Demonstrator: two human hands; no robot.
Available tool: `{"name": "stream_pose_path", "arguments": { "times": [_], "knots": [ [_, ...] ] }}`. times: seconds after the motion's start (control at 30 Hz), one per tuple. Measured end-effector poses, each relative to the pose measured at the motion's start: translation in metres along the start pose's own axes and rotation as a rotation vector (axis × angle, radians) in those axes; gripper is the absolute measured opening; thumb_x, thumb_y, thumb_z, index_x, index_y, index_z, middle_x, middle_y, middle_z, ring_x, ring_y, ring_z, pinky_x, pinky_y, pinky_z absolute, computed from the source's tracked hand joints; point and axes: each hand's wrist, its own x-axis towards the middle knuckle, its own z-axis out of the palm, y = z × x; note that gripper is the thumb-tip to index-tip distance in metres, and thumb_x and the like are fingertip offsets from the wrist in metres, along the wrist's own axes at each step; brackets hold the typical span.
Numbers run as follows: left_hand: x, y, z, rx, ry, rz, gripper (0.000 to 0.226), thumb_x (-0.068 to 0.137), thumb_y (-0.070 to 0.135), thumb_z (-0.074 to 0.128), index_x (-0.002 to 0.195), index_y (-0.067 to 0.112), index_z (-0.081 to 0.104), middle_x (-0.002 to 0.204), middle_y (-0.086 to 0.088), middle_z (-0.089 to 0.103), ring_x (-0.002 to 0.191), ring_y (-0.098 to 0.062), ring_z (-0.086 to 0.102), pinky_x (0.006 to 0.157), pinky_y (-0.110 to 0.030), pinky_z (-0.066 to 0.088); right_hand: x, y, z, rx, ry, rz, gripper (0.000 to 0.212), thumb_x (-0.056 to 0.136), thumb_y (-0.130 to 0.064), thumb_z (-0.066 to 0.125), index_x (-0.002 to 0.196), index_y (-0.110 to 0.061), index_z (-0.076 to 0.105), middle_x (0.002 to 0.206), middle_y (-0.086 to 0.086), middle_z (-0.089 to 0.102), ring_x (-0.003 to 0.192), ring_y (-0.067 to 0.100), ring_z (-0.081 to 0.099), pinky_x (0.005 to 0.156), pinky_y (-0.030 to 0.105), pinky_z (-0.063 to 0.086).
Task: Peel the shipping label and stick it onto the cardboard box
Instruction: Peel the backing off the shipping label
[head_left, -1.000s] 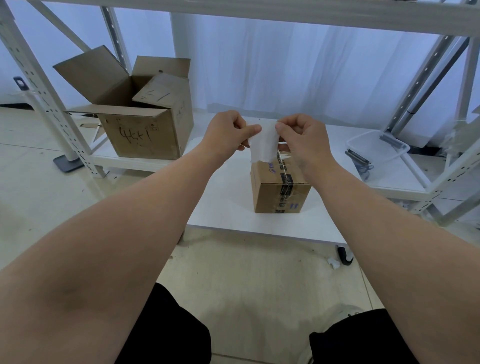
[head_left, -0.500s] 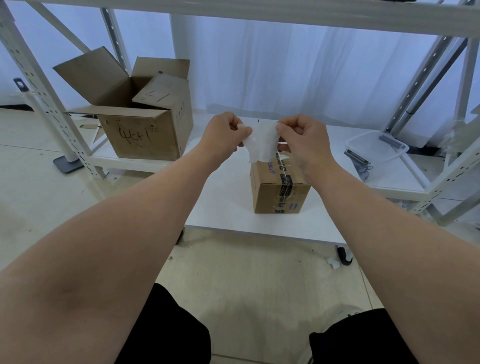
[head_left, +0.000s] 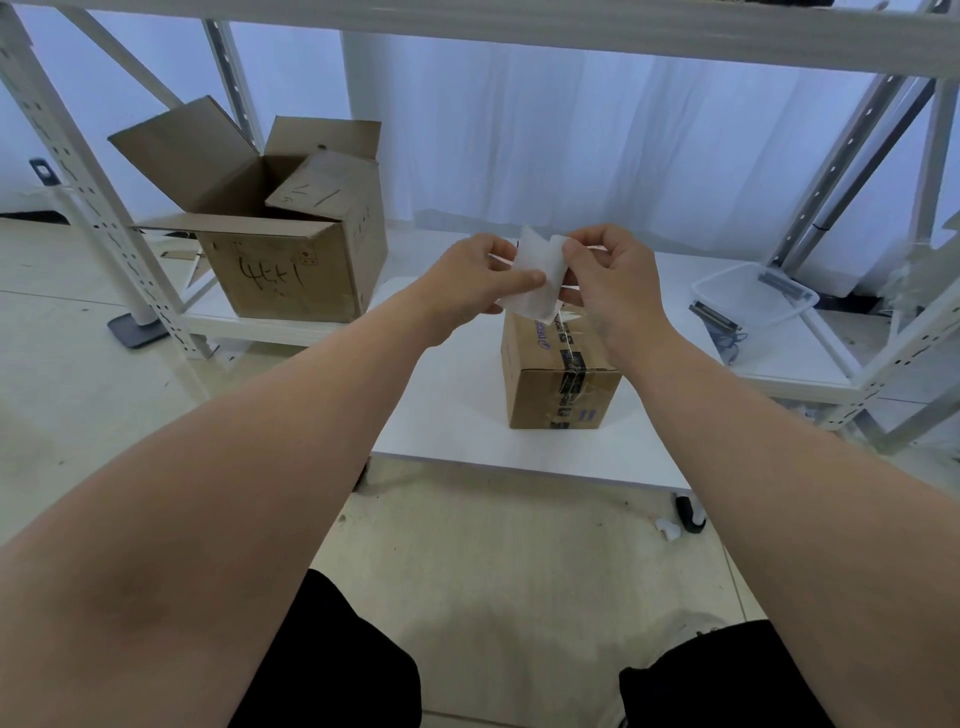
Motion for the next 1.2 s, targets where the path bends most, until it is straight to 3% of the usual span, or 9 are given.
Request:
{"name": "stream_pose_path", "arguments": {
  "times": [0.13,0.27,0.4,0.53,0.63,0.8,0.9,1.1,1.2],
  "knots": [
    [-0.001,-0.003,0.001,0.042,-0.008,0.01,0.011,0.09,0.014,0.061,0.08,0.014,0.056,0.085,-0.001,0.063,0.078,-0.011,0.061,0.076,-0.024,0.052,0.001,-0.001,-0.002,-0.005,0.074,0.015,0.006,0.092,-0.011,0.052,0.091,-0.015,0.054,0.081,0.003,0.065,0.079,0.022,0.066,0.057,0.022,0.057],
    [0.0,-0.001,-0.002,-0.056,0.04,0.022,0.011,0.09,0.012,0.06,0.08,0.013,0.057,0.082,-0.003,0.063,0.07,-0.011,0.062,0.068,-0.02,0.054,0.0,-0.003,-0.006,-0.015,0.094,0.042,0.019,0.091,-0.005,0.048,0.107,-0.016,0.048,0.084,0.008,0.064,0.066,0.021,0.068,0.053,0.022,0.055],
    [0.002,-0.002,-0.003,-0.068,0.035,-0.006,0.012,0.089,0.013,0.062,0.078,0.012,0.058,0.074,-0.003,0.064,0.058,-0.006,0.064,0.067,-0.024,0.055,0.0,-0.005,-0.004,0.016,0.057,0.086,0.008,0.092,-0.01,0.051,0.097,-0.015,0.054,0.076,0.012,0.067,0.052,0.022,0.068,0.049,0.026,0.055],
    [0.003,-0.004,-0.004,-0.113,0.045,-0.042,0.011,0.088,0.015,0.064,0.081,0.009,0.058,0.072,-0.003,0.066,0.052,-0.005,0.064,0.064,-0.024,0.054,-0.002,-0.009,-0.002,0.003,-0.027,0.142,0.022,0.091,-0.004,0.043,0.097,-0.012,0.062,0.08,0.012,0.068,0.062,0.021,0.068,0.056,0.027,0.058],
    [0.003,-0.004,-0.006,-0.159,0.073,-0.075,0.015,0.088,0.018,0.066,0.088,0.007,0.055,0.073,-0.003,0.068,0.051,-0.006,0.064,0.061,-0.022,0.052,-0.001,-0.003,-0.005,-0.241,-0.087,0.001,0.028,0.086,0.0,0.047,0.101,-0.018,0.061,0.085,0.003,0.061,0.064,0.014,0.058,0.056,0.025,0.055],
    [0.003,-0.004,-0.01,-0.233,0.093,-0.119,0.017,0.087,0.021,0.067,0.081,0.011,0.055,0.072,-0.004,0.068,0.049,-0.007,0.064,0.058,-0.021,0.05,0.002,0.01,-0.011,-0.708,-0.063,-0.265,0.018,0.085,-0.028,0.067,0.1,-0.018,0.065,0.098,-0.003,0.043,0.085,0.008,0.046,0.075,0.024,0.041],
    [0.003,-0.004,-0.011,-0.24,0.065,-0.11,0.017,0.087,0.021,0.068,0.079,0.012,0.055,0.073,-0.003,0.067,0.05,-0.008,0.061,0.06,-0.021,0.051,0.002,0.011,-0.01,-0.762,-0.04,-0.306,0.022,0.084,-0.033,0.068,0.098,-0.016,0.066,0.107,0.002,0.044,0.107,0.014,0.041,0.08,0.026,0.035],
    [0.004,-0.004,-0.008,-0.192,0.055,-0.107,0.015,0.086,0.018,0.068,0.08,0.012,0.055,0.071,-0.005,0.066,0.059,-0.013,0.06,0.058,-0.021,0.052,0.001,0.013,-0.009,-0.762,-0.114,-0.356,0.023,0.083,-0.032,0.068,0.102,-0.021,0.064,0.098,0.001,0.056,0.101,0.019,0.049,0.079,0.025,0.036],
    [0.003,-0.003,-0.007,-0.245,0.06,-0.106,0.015,0.086,0.018,0.068,0.088,0.011,0.054,0.067,-0.003,0.067,0.054,-0.01,0.063,0.055,-0.019,0.053,0.001,0.01,-0.009,-0.731,-0.096,-0.338,0.023,0.082,-0.032,0.07,0.1,-0.018,0.066,0.101,-0.001,0.048,0.103,0.014,0.04,0.082,0.022,0.029]
  ]
}}
